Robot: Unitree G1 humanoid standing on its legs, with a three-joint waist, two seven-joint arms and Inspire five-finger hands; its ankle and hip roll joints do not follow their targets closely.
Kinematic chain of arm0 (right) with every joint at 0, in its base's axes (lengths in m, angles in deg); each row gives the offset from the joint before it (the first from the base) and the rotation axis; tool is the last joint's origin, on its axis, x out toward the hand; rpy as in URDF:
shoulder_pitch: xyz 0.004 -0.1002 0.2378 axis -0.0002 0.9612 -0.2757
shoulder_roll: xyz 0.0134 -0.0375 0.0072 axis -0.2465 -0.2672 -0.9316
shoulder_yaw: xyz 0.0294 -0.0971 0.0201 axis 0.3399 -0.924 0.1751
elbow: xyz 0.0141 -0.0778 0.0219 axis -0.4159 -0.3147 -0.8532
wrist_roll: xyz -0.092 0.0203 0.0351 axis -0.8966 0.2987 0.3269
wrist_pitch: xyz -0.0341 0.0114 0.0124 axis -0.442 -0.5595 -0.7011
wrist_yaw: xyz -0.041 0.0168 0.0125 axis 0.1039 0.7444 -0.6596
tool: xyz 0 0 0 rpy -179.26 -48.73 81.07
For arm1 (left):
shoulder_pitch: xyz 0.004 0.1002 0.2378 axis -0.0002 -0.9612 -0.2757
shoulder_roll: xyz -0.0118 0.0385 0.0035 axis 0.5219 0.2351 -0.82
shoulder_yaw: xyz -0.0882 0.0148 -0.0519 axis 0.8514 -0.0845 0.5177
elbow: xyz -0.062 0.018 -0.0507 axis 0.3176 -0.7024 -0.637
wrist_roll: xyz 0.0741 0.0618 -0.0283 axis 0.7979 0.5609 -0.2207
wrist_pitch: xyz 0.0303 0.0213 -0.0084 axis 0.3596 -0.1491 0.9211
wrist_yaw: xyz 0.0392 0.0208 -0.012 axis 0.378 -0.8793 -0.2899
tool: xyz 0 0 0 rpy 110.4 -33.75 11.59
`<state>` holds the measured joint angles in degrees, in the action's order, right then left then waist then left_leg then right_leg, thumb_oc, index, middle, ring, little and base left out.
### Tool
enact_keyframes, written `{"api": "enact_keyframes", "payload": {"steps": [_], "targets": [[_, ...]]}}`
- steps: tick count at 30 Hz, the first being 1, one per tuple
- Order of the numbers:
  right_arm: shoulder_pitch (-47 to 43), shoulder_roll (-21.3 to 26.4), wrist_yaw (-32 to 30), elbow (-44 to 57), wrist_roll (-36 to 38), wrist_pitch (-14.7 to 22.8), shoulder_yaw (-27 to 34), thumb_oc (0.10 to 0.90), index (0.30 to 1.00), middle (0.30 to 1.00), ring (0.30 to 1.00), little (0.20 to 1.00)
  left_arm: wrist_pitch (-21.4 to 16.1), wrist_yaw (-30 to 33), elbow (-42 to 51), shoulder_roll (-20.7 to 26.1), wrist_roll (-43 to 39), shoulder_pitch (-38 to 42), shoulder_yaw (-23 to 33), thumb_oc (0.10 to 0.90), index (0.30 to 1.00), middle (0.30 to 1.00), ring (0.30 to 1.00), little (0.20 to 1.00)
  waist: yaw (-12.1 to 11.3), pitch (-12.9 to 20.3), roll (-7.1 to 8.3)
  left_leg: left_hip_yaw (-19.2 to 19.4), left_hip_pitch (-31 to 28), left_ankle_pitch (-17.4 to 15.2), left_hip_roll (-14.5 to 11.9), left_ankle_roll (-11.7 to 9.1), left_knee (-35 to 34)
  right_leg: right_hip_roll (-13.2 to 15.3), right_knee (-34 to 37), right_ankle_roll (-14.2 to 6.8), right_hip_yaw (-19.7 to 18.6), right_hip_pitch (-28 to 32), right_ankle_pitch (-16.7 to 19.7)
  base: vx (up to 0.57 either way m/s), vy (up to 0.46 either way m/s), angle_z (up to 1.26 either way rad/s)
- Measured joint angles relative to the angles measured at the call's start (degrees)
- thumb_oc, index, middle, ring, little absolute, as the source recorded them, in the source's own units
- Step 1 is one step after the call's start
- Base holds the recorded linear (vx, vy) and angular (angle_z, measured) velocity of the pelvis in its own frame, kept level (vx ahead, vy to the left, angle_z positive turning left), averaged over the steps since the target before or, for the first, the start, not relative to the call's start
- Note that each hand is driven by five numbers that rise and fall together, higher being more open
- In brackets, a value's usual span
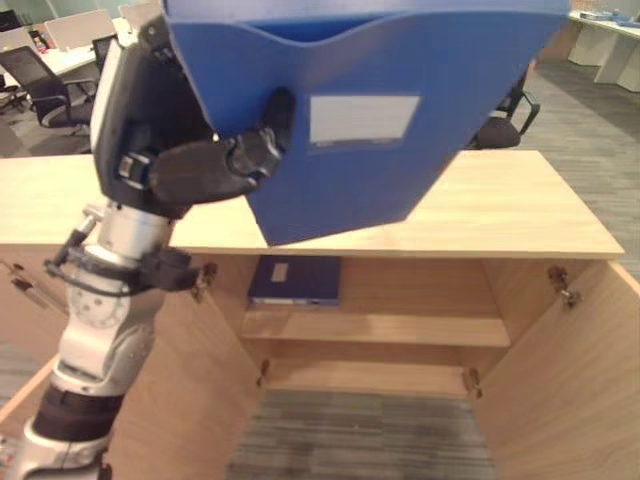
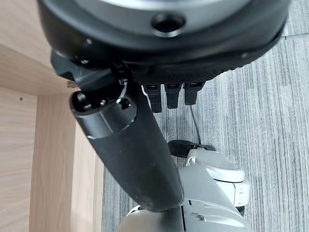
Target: Put the empty folder in the office cabinet
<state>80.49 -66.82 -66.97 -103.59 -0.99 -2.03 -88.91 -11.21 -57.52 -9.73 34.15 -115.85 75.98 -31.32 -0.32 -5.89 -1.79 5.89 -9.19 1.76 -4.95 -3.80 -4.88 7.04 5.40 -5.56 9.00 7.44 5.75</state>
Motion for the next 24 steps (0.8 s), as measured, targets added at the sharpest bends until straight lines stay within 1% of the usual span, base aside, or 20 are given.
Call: {"api": "enact_keyframes", "payload": {"steps": [5,8,9,10,11,13,20,22,23,24], "targets": [[-0.9,0.2,0.0,-0.2,-2.1,-0.7,-0.5,0.8,0.9,0.9,0.9,0.9,2.2,-3.6,3.6,0.0,-4.7,-0.6,-1.8,0.4,0.3,0.3,0.3,0.3,-0.1,0.0,-0.03,-0.2,0.0,0.1,0.1,0.1,0.0,0.0,0.0,0.0,0.1,0.1,0.0,0.0,0.0,0.01],[-1.0,0.4,-0.1,-0.2,-2.1,-0.8,-0.7,0.8,0.9,0.9,0.9,0.9,3.3,-4.6,4.6,0.0,-7.5,-0.5,-5.9,0.4,0.3,0.3,0.3,0.3,-0.2,0.1,-0.19,-0.4,0.0,0.1,0.2,0.2,0.0,-0.1,0.0,0.0,0.4,0.3,0.0,-0.01,0.003,0.04],[-1.1,0.5,-0.1,-0.2,-2.1,-0.8,-1.1,0.8,0.9,0.9,0.9,0.9,4.5,-5.4,4.7,0.2,-8.7,-0.5,-7.8,0.4,0.3,0.3,0.3,0.3,-0.1,0.1,-0.22,-0.5,0.0,0.1,0.1,0.2,0.0,-0.1,0.0,0.0,0.4,0.3,0.0,0.0,0.0,0.0],[-1.2,0.5,-0.1,-0.2,-2.1,-0.8,-1.2,0.8,0.9,0.9,0.9,0.9,4.7,-5.5,4.7,0.2,-8.8,-0.5,-8.0,0.4,0.3,0.3,0.3,0.3,-0.1,0.1,-0.21,-0.5,0.0,0.2,0.1,0.2,0.0,-0.1,0.0,0.0,0.4,0.3,0.0,0.0,0.0,0.0],[-1.4,0.5,-0.1,-0.3,-2.2,-0.8,-1.7,0.8,0.9,0.9,0.9,0.9,6.7,-6.0,4.8,0.4,-8.8,-0.5,-10.2,0.4,0.3,0.3,0.3,0.3,0.0,0.1,-0.22,-0.5,0.0,0.2,0.1,0.2,0.0,-0.2,0.0,0.0,0.4,0.3,0.0,0.0,0.0,0.0],[-1.4,0.6,-0.1,-0.3,-2.2,-0.8,-1.8,0.8,0.9,0.9,0.9,0.9,8.0,-6.5,4.8,0.5,-8.8,-0.5,-11.6,0.4,0.3,0.3,0.3,0.3,0.1,0.1,-0.26,-0.5,0.0,0.2,0.1,0.2,0.0,-0.2,0.0,0.1,0.4,0.3,0.0,0.0,0.0,0.0],[-1.5,0.6,-0.1,-0.1,-2.1,-0.8,-1.9,0.8,0.9,0.9,0.9,0.9,9.7,-6.5,3.9,0.4,-8.6,-1.1,-12.3,0.4,0.3,0.3,0.3,0.3,0.0,0.1,-0.26,-0.5,0.0,0.2,0.1,0.2,0.0,-0.3,0.0,0.1,0.4,0.3,0.0,0.0,0.0,0.0],[-0.6,0.9,-0.1,3.2,-1.8,-1.5,-1.7,0.8,0.9,0.9,0.9,0.9,9.8,-6.4,3.7,0.2,-8.5,-4.1,-12.1,0.4,0.3,0.3,0.3,0.3,0.2,0.1,-0.35,-0.3,0.0,0.2,0.1,0.2,0.0,-0.3,0.0,0.1,0.2,0.2,0.0,0.02,0.022,-0.04],[0.0,1.1,-0.2,5.0,-0.7,-1.6,-1.6,0.8,0.9,0.9,0.9,0.9,9.8,-6.4,3.5,0.2,-8.5,-5.4,-12.1,0.4,0.3,0.3,0.3,0.3,0.2,0.1,-0.38,-0.2,0.0,0.2,0.0,0.2,0.0,-0.3,0.0,0.1,0.1,0.1,0.0,0.02,0.027,-0.07],[0.3,1.1,0.0,7.0,1.9,-1.2,-1.6,0.8,0.9,0.9,0.9,0.9,10.2,-6.4,3.0,0.2,-8.4,-7.2,-12.1,0.4,0.3,0.3,0.3,0.3,0.2,0.1,-0.4,-0.1,0.0,0.2,0.0,0.2,0.0,-0.4,0.0,0.1,0.0,0.0,0.0,0.02,0.026,-0.07]]}}
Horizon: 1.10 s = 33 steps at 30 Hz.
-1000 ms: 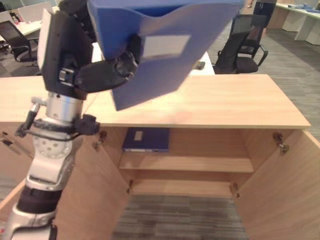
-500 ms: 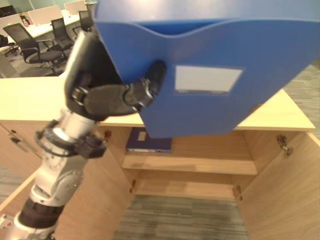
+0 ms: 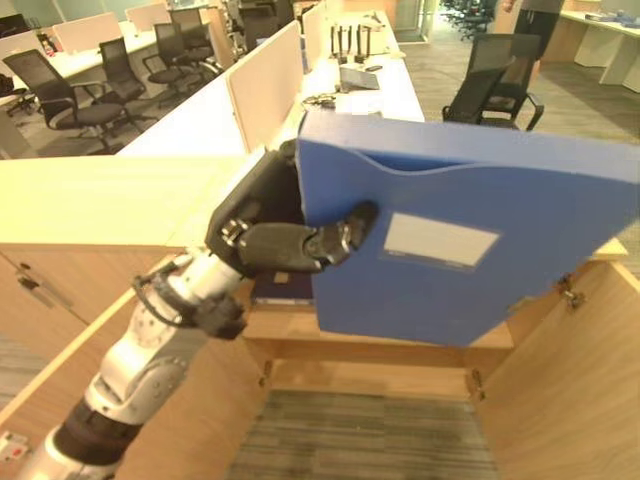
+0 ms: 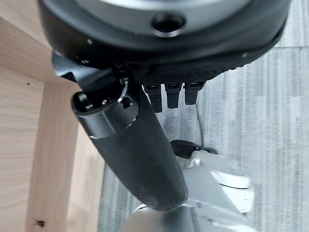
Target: Put the empty folder in the office cabinet
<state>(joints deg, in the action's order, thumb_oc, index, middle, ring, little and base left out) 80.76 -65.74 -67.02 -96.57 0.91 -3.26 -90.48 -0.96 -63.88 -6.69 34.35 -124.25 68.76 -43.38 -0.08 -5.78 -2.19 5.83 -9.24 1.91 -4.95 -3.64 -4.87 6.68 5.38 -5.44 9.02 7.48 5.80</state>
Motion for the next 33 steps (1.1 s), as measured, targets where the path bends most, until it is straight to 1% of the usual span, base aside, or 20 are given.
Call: {"api": "enact_keyframes", "payload": {"steps": [1,4,6,8,14,18,21,25,29,31,33], "targets": [[0.3,-0.1,0.0,4.2,2.7,-0.1,0.1,0.8,0.9,0.9,0.9,0.9,0.6,-0.1,-1.2,-0.2,0.1,-2.0,0.0,0.4,0.3,0.3,0.3,0.3,0.0,-0.1,-0.12,0.1,0.0,0.0,0.0,0.0,0.0,0.0,0.0,0.0,-0.1,0.0,0.0,0.02,0.028,-0.06],[1.0,-0.3,0.0,17.3,6.7,0.2,1.0,0.8,0.9,0.9,0.9,0.9,1.9,1.1,-4.5,-0.9,0.5,-4.9,0.3,0.4,0.3,0.3,0.3,0.3,0.0,-0.2,-0.55,0.2,-0.2,0.1,0.0,0.0,0.0,0.0,0.0,0.0,-0.3,-0.2,0.0,0.03,0.037,-0.01],[1.6,-0.3,0.6,28.9,12.1,3.2,2.2,0.8,0.9,0.9,0.9,0.9,2.0,1.4,-7.2,-1.1,0.8,-6.9,0.9,0.4,0.3,0.3,0.3,0.3,0.0,-0.2,-1.01,0.3,-0.3,0.1,0.0,0.0,0.0,0.0,0.0,0.0,-0.4,-0.2,0.0,0.01,0.016,-0.01],[0.8,-0.2,0.9,33.0,13.3,4.6,3.1,0.8,0.9,0.9,0.9,0.9,2.0,2.1,-7.9,-1.2,2.2,-7.6,1.3,0.4,0.3,0.3,0.3,0.3,-0.2,-0.3,-0.91,0.2,-0.3,0.1,0.0,0.0,0.0,0.0,0.0,0.1,-0.4,-0.1,0.1,0.0,0.013,0.02],[0.6,0.4,1.1,41.3,15.5,5.4,6.3,0.8,0.9,0.9,0.9,0.9,2.0,2.0,-9.7,-1.4,6.0,-8.9,4.4,0.4,0.3,0.3,0.3,0.3,-0.1,-0.4,-0.33,0.2,-0.2,0.1,0.1,0.1,0.0,0.0,0.0,0.1,-0.4,-0.2,0.1,0.0,0.0,0.0],[0.7,1.2,1.3,42.9,16.5,5.3,6.7,0.8,0.9,0.9,0.9,0.9,2.0,2.0,-11.7,-3.0,7.2,-8.9,6.2,0.4,0.3,0.3,0.3,0.3,-0.1,-0.5,-0.15,0.4,-0.2,0.0,0.1,0.1,0.0,0.0,-0.3,0.1,-0.5,-0.3,0.1,0.0,0.0,0.0],[0.8,1.4,1.7,44.5,17.2,4.8,6.6,0.8,0.9,0.9,0.9,0.9,2.0,1.6,-12.6,-3.0,7.4,-8.9,6.9,0.4,0.3,0.3,0.3,0.3,-0.1,-0.6,-0.07,0.6,-0.1,0.0,0.1,0.1,0.0,0.0,-0.2,0.1,-0.6,-0.4,0.1,0.0,0.001,-0.02],[0.6,1.6,4.4,49.9,20.0,4.3,5.2,0.8,0.9,0.9,0.9,0.9,2.0,0.5,-12.8,-3.0,9.0,-8.9,7.6,0.4,0.3,0.3,0.3,0.3,-0.1,-0.6,-0.02,0.9,-0.2,0.0,0.1,0.1,0.0,0.0,0.0,0.1,-0.9,-0.5,0.1,0.0,0.002,-0.03],[0.2,2.0,5.5,52.0,23.6,3.9,3.0,0.8,0.9,0.9,0.9,0.9,2.1,0.5,-12.8,-3.0,9.0,-8.7,7.6,0.4,0.3,0.3,0.3,0.3,-0.1,-0.7,0.15,0.9,-0.2,0.0,0.1,0.1,0.0,0.0,0.0,0.1,-0.9,-0.5,0.1,0.0,0.0,0.0],[0.1,2.2,8.1,55.4,26.0,3.0,1.1,0.8,0.9,0.9,0.9,0.9,2.1,-0.5,-12.8,-3.0,9.0,-8.6,7.6,0.4,0.3,0.3,0.3,0.3,-0.1,-0.8,0.27,1.0,-0.1,0.0,0.0,0.1,0.0,0.0,0.0,0.1,-0.9,-0.6,0.1,0.0,0.0,0.0],[-0.5,2.2,10.0,56.5,26.1,3.0,0.9,0.8,0.9,0.9,0.9,0.9,2.1,-1.5,-12.8,-3.0,9.0,-8.6,7.6,0.4,0.3,0.3,0.3,0.3,-0.1,-0.9,0.41,1.0,0.0,0.0,0.1,0.1,0.0,0.0,0.0,0.1,-1.0,-0.7,0.1,0.0,0.0,0.0]]}}
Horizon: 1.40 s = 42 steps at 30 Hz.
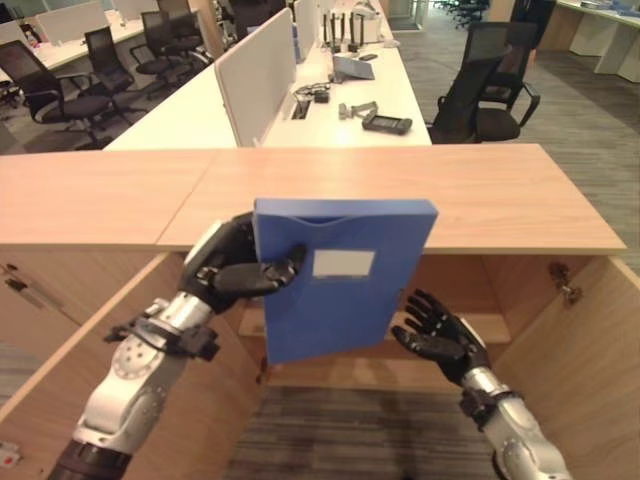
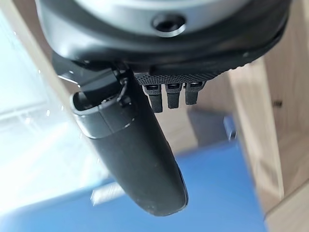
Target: Put the empty folder in the office cabinet
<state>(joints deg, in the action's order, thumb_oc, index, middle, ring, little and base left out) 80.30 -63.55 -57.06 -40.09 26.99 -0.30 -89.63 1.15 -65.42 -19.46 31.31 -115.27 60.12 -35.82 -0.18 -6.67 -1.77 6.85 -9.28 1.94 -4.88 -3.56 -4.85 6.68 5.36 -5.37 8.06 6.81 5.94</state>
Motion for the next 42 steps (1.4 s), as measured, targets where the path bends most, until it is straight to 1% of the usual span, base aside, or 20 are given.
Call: {"api": "enact_keyframes", "payload": {"steps": [3,4,8,10,13,16,22,27,29,35,42], "targets": [[-1.0,0.6,0.3,0.9,3.0,-0.9,-0.9,0.8,0.9,0.9,0.9,0.9,0.0,-0.3,0.0,0.0,0.0,0.0,0.0,0.4,0.3,0.3,0.3,0.3,-0.1,-0.1,0.14,0.0,0.1,0.0,0.0,0.0,0.0,0.0,0.0,0.0,0.0,-0.1,0.0,0.0,0.0,0.0],[-1.3,1.1,1.6,2.2,4.8,-1.2,-1.6,0.8,0.9,0.9,0.9,0.9,0.0,-0.5,0.0,0.0,0.0,0.0,0.0,0.4,0.3,0.3,0.3,0.3,-0.1,-0.1,0.15,0.0,0.0,0.0,0.0,0.0,0.0,0.0,0.0,0.0,0.0,-0.1,0.1,0.0,0.0,0.0],[-2.4,1.1,4.0,3.9,7.0,-1.5,-2.8,0.8,0.9,0.9,0.9,0.9,0.1,-1.7,0.0,0.0,0.0,0.0,0.0,0.4,0.3,0.3,0.3,0.3,0.0,-0.1,0.17,0.1,0.0,0.0,0.0,0.0,0.0,-0.1,0.0,0.0,-0.1,-0.1,0.1,0.0,0.0,0.0],[-2.6,1.1,4.2,3.9,7.5,-1.7,-3.0,0.8,0.9,0.9,0.9,0.9,0.1,-2.0,0.0,0.0,0.0,0.4,0.0,0.4,0.3,0.3,0.3,0.3,-0.1,-0.1,0.22,0.2,0.1,0.0,0.0,0.0,0.0,-0.1,0.0,0.0,-0.1,-0.1,0.1,0.0,0.0,0.0],[-2.7,1.3,4.4,3.9,9.4,-3.1,-3.4,0.8,0.9,0.9,0.9,0.9,0.1,-2.5,0.0,0.0,0.0,0.5,0.0,0.4,0.3,0.3,0.3,0.3,-0.1,-0.2,0.25,0.7,0.0,0.0,0.0,0.0,0.0,-0.1,0.0,0.0,-0.6,-0.4,0.2,-0.01,-0.004,-0.06],[-2.8,1.9,4.6,3.9,10.6,-3.3,-4.3,0.8,0.9,0.9,0.9,0.9,0.1,-2.7,0.0,0.0,0.0,0.9,0.0,0.4,0.3,0.3,0.3,0.3,-0.2,-0.3,0.47,1.2,-0.1,-0.1,-0.1,-0.1,0.0,-0.3,0.0,0.0,-1.1,-0.6,0.2,-0.01,-0.007,-0.11],[-2.8,2.2,4.7,4.1,10.6,-3.8,-4.6,0.8,0.9,0.9,0.9,0.9,0.1,-4.1,0.2,-0.4,-0.1,1.2,-0.1,0.4,0.3,0.3,0.3,0.3,-0.1,-0.4,0.56,1.8,-0.1,-0.1,-0.2,-0.2,0.0,-0.5,0.0,0.0,-1.5,-0.9,0.3,-0.01,-0.004,-0.06],[-3.3,3.8,4.7,4.1,10.6,-4.5,-7.8,0.8,0.9,0.9,0.9,0.9,2.0,-5.1,0.3,-0.7,-0.9,2.3,-0.4,0.4,0.3,0.3,0.3,0.3,-0.1,-0.4,0.56,1.7,0.0,-0.1,-0.2,-0.2,0.0,-0.5,0.0,0.0,-1.5,-0.9,0.3,-0.01,-0.002,0.01],[-3.5,3.8,4.7,4.1,10.7,-5.2,-9.4,0.8,0.9,0.9,0.9,0.9,2.2,-5.2,0.3,-0.7,-2.1,2.8,-1.5,0.4,0.3,0.3,0.3,0.3,-0.2,-0.4,0.56,1.5,0.1,-0.1,-0.2,-0.2,0.0,-0.5,0.0,0.0,-1.4,-0.9,0.3,-0.01,-0.006,0.05],[-3.7,5.5,4.6,4.0,11.2,-5.8,-11.1,0.8,0.9,0.9,0.9,0.9,3.8,-5.1,0.3,-0.2,-2.8,3.2,-2.6,0.4,0.3,0.3,0.3,0.3,-0.3,-0.4,0.58,1.5,0.1,-0.1,-0.2,-0.2,0.0,-0.5,0.0,0.0,-1.4,-0.9,0.4,0.0,-0.001,0.01],[-4.7,5.6,4.6,4.0,13.4,-5.8,-10.9,0.8,0.9,0.9,0.9,0.9,5.3,-5.1,0.0,0.1,-5.7,4.1,-2.6,0.4,0.3,0.3,0.3,0.3,-0.2,-0.4,0.58,1.6,0.0,-0.1,-0.2,-0.2,0.0,-0.5,0.0,0.1,-1.4,-0.9,0.5,0.0,0.0,0.0]]}}
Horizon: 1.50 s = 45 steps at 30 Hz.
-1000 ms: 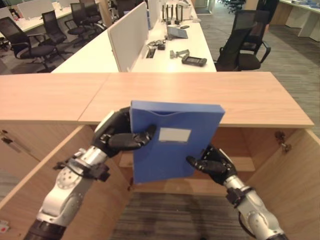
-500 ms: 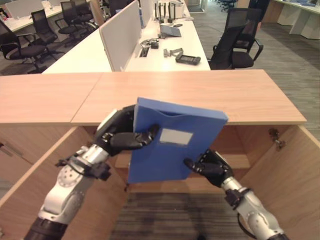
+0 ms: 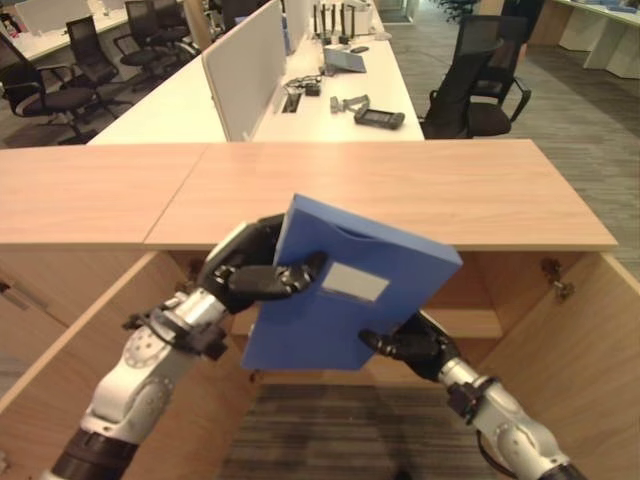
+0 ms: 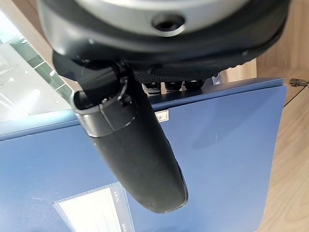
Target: Put the empty folder in the office cabinet
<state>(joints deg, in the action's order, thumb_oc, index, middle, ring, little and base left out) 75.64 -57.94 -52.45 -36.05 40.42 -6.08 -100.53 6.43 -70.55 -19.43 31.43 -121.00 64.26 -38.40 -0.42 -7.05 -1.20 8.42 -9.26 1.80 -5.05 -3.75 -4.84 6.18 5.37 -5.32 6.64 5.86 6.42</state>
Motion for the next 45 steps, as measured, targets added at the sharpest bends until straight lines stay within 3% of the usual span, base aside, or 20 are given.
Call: {"api": "enact_keyframes", "payload": {"steps": [6,13,20,33,37,40,43,45], "targets": [[-0.3,-0.1,-0.1,0.0,3.4,1.0,0.0,0.8,0.9,0.9,0.9,0.9,0.2,0.0,-2.8,-0.8,-3.8,0.2,0.6,0.4,0.3,0.3,0.3,0.3,0.0,0.0,-0.03,0.0,0.0,0.0,0.0,0.0,0.0,0.0,0.0,0.0,0.0,0.0,0.0,0.0,0.0,0.0],[-2.9,-2.7,-0.9,0.0,7.9,6.3,1.3,0.8,0.9,0.9,0.9,0.9,-2.3,1.7,-8.8,-9.9,-7.3,0.1,5.0,0.4,0.3,0.3,0.3,0.3,0.0,0.1,-0.13,0.0,0.1,0.0,0.0,0.0,0.0,0.0,0.0,0.0,0.0,0.0,0.1,0.0,0.0,0.0],[-7.0,-7.3,-1.2,0.1,12.8,10.8,2.3,0.8,0.9,0.9,0.9,0.9,-5.3,2.9,-10.9,-13.9,-12.9,0.4,7.0,0.4,0.3,0.3,0.3,0.3,0.0,0.2,-0.35,-0.1,0.1,0.0,0.1,0.0,0.1,0.1,-0.3,0.1,0.0,-0.1,0.1,0.0,0.0,0.0],[-8.0,-8.1,-1.2,0.3,14.0,12.0,2.3,0.8,0.9,0.9,0.9,0.9,-5.8,3.0,-12.6,-15.2,-14.5,1.0,6.8,0.4,0.3,0.3,0.3,0.3,-0.2,0.2,-0.35,-0.2,0.2,0.1,0.2,0.1,0.2,0.1,-0.4,0.1,0.0,-0.1,0.2,0.0,0.0,0.0],[-8.0,-8.1,-1.2,0.3,14.0,11.7,2.1,0.8,0.9,0.9,0.9,0.9,-5.2,2.9,-12.6,-12.4,-14.4,2.6,6.2,0.4,0.3,0.3,0.3,0.3,-0.2,0.2,-0.35,-0.3,0.2,0.1,0.1,0.1,0.2,0.1,-0.4,0.2,0.1,0.0,0.2,0.0,0.0,0.0],[-7.7,-5.9,-1.2,0.2,14.0,10.5,0.6,0.8,0.9,0.9,0.9,0.9,-4.2,1.7,-12.6,-6.3,-13.6,4.9,4.3,0.4,0.3,0.3,0.3,0.3,-0.1,0.2,-0.33,-0.3,0.1,0.1,0.2,0.1,0.2,0.1,-0.4,0.2,0.1,0.0,0.2,0.0,0.0,0.0],[-6.0,-0.3,-0.8,-0.8,12.7,5.8,-2.5,0.8,0.9,0.9,0.9,0.9,-1.5,-1.6,-12.3,0.2,-10.1,5.2,2.4,0.4,0.3,0.3,0.3,0.3,-0.1,0.3,-0.29,-0.3,0.1,0.1,0.2,0.1,0.2,0.1,-0.4,0.3,0.1,0.1,0.3,0.0,0.0,0.0],[-4.5,4.7,0.1,-2.0,9.1,0.7,-8.9,0.8,0.9,0.9,0.9,0.9,1.8,-4.6,-9.8,7.1,-5.9,5.8,-3.6,0.4,0.3,0.3,0.3,0.3,0.0,0.4,-0.08,-0.4,0.0,0.1,0.2,0.1,0.1,0.1,-0.4,0.2,0.2,0.2,0.3,0.0,0.0,0.0]]}}
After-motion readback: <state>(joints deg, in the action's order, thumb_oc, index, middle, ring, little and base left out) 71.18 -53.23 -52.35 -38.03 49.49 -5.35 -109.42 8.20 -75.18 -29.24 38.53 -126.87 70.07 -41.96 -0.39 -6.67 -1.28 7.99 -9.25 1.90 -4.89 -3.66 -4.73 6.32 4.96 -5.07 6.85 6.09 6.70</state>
